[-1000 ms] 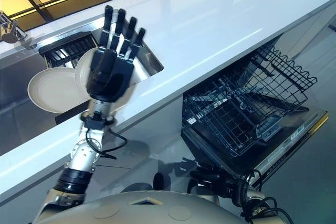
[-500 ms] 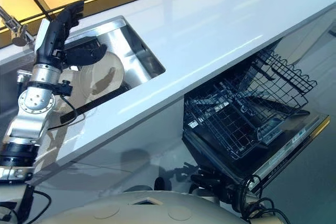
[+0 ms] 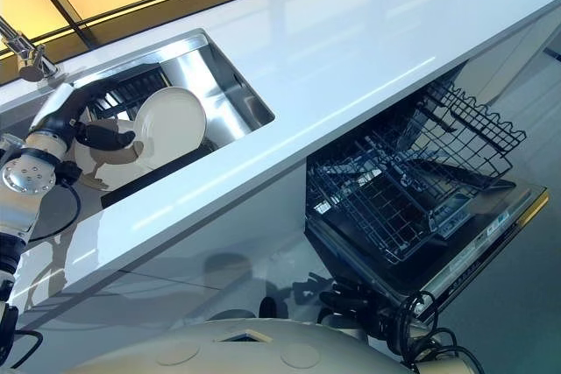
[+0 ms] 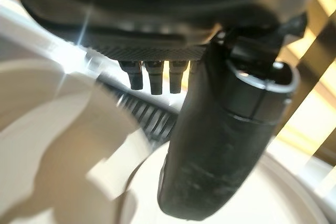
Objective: Pick up plates and place into dishwasher.
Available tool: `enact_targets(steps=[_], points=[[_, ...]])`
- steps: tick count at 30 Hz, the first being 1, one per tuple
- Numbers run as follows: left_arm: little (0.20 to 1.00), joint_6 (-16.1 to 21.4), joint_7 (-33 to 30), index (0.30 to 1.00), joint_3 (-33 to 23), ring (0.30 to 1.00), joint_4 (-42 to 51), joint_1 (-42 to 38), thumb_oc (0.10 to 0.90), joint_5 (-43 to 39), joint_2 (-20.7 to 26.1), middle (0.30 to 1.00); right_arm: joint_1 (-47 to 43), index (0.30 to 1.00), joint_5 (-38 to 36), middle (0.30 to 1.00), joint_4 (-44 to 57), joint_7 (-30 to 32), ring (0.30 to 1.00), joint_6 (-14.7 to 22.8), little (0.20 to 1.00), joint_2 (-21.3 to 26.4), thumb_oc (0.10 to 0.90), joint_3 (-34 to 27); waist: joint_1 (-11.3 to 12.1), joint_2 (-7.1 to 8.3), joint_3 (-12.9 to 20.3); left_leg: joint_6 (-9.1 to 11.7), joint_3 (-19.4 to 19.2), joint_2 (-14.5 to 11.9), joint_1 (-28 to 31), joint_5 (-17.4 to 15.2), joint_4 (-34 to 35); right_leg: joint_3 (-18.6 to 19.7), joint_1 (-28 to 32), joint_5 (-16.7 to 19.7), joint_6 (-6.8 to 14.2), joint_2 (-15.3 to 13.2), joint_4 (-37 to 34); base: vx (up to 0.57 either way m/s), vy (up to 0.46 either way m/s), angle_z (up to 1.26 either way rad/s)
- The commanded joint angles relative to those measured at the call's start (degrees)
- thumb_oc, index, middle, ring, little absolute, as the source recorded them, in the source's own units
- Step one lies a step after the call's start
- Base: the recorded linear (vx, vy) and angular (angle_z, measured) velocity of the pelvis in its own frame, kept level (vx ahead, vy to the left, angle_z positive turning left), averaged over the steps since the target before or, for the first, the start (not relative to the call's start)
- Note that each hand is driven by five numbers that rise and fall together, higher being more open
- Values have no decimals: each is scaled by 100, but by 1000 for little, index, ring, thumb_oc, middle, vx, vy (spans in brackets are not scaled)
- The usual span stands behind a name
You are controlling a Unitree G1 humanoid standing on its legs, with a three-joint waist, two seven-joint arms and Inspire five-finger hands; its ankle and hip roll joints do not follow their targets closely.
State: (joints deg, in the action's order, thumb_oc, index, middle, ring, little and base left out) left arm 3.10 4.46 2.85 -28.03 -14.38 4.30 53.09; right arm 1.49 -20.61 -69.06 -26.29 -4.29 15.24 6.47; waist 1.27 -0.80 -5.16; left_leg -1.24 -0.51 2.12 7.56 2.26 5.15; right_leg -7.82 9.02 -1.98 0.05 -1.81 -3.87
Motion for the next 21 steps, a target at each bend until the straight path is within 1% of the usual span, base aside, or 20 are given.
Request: enact_targets(steps=[1,3,4,7,11,14,17,21], points=[[900,150,1,900,-409,900,-81,-1118,800,-636,480,900,38,900,237,900,-167,48,900,-269,900,262,800,22,-102,-466,-81,-359,-103,458,-183,-871,-590,108,-670,-471,464,17,916,49,117,-18],[900,92,114,900,-415,900,-160,-1149,800,-834,427,900,24,900,276,900,-181,73,900,-279,900,271,800,-10,-104,-464,-117,-376,-121,464,-215,-888,-634,142,-712,-460,492,7,945,49,93,-14],[900,-6,224,900,-416,900,-197,-1193,800,-1089,395,900,20,900,261,900,-182,91,900,-284,900,279,800,-11,-104,-451,-143,-383,-130,470,-236,-894,-670,170,-738,-442,514,-3,962,60,85,-5],[900,-97,342,900,-449,900,-317,-1265,800,-1480,257,900,20,900,281,900,-172,121,900,-309,900,290,800,-45,-107,-416,-188,-407,-150,476,-273,-917,-742,222,-795,-400,553,-23,997,70,75,-2],[900,-177,360,900,-460,900,-413,-1377,800,-1838,90,900,27,900,275,900,-201,136,900,-315,900,285,800,-55,-105,-367,-216,-420,-160,483,-293,-936,-801,257,-830,-349,597,-42,1012,72,40,-2],[900,-243,161,900,-491,900,-562,-1450,800,-2250,-62,900,43,900,320,900,-228,79,900,-345,900,284,800,-57,-111,-327,-204,-423,-164,484,-286,-943,-808,287,-849,-312,624,-48,1005,79,20,-4],[900,-244,55,900,-574,900,-612,-1403,800,-2496,-213,900,72,900,370,900,-229,28,900,-396,900,287,800,-85,-115,-297,-184,-414,-157,485,-270,-943,-815,286,-841,-289,636,-61,994,73,9,-7],[900,-286,304,900,-614,900,-594,-1352,800,-2748,-349,900,88,900,437,900,-232,-8,900,-465,900,299,800,-114,-106,-274,-140,-402,-119,491,-256,-945,-831,271,-821,-281,637,-72,980,61,-4,-2]])
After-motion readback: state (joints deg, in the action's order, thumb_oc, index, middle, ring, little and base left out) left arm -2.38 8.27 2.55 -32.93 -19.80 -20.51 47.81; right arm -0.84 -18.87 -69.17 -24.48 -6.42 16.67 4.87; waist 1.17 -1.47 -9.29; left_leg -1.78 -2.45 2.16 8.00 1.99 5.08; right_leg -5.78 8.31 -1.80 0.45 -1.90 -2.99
